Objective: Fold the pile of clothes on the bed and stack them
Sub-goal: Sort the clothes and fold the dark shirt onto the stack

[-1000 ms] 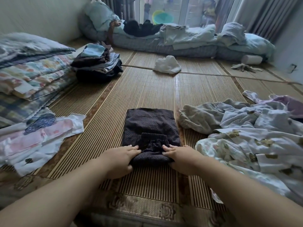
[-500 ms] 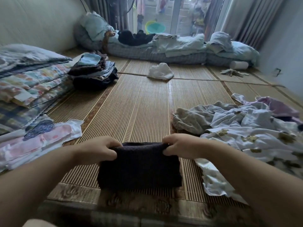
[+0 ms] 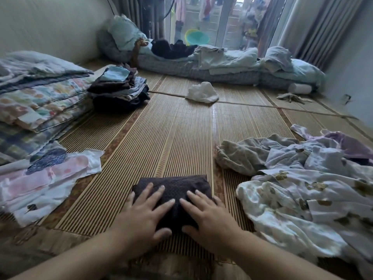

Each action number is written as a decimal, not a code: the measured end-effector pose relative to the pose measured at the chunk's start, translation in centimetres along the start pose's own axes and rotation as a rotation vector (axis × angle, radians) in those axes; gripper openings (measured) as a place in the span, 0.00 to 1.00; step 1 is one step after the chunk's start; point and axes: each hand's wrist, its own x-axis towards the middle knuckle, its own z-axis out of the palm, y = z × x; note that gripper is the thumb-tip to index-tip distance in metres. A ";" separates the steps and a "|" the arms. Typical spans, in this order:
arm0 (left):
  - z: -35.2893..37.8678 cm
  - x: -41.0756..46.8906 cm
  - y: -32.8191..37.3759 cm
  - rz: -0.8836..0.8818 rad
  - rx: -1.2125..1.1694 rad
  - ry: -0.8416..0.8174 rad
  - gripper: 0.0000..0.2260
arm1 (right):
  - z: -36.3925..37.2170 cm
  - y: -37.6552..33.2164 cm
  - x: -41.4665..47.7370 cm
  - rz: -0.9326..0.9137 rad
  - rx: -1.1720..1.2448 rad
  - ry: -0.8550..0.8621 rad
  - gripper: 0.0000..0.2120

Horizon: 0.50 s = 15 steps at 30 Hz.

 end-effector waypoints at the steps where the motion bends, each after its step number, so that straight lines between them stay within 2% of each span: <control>1: 0.6 -0.4 0.5 0.004 0.032 -0.057 0.36 | 0.8 -0.1 -0.3 0.012 -0.014 -0.054 0.35; 4: 1.1 0.5 1.2 -0.044 0.042 -0.152 0.39 | 2.3 0.1 -0.1 0.064 -0.037 -0.094 0.38; 9: 0.4 6.3 -0.1 -0.090 -0.008 -0.117 0.34 | 1.8 2.5 4.7 0.125 -0.035 -0.081 0.37; 15: -0.1 15.4 -4.5 -0.160 -0.011 -0.071 0.30 | 0.6 6.8 14.4 0.161 -0.002 -0.089 0.39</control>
